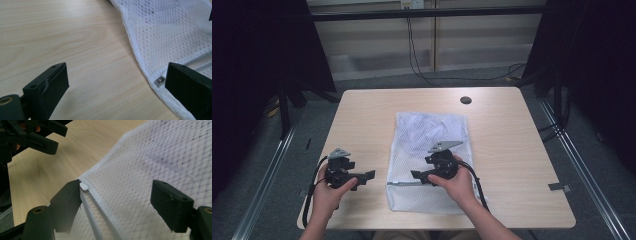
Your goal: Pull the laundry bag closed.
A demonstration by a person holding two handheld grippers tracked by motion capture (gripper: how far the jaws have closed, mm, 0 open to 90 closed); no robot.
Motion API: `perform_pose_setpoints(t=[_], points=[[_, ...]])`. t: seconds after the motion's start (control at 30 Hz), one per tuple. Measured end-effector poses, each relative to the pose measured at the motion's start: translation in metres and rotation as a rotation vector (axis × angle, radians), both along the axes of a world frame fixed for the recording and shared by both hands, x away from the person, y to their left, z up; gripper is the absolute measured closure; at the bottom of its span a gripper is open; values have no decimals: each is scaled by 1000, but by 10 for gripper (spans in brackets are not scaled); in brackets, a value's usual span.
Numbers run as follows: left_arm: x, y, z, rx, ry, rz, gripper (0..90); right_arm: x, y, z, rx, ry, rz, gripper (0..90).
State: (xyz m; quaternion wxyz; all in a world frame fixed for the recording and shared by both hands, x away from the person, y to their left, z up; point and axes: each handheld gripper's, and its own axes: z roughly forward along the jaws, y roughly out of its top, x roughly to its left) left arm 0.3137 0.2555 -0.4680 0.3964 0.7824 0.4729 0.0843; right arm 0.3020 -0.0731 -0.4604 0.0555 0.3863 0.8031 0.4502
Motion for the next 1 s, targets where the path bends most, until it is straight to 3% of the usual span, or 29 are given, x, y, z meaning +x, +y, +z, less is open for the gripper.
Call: perform_pose_setpoints(t=[0.3,0.47,0.6,0.83,1.0], points=[[0,2,0,-1,1,11,47,2,12,-6,22,0,20,355],[0,1,0,-2,3,9,47,3,21,-11,31,44,12,409],[0,2,1,1,4,5,47,4,27,-13,26,54,12,425],[0,4,0,1,3,14,46,5,37,-19,36,112,6,462],[0,4,0,5,3,8,46,4,44,-22,78,191,-14,524]])
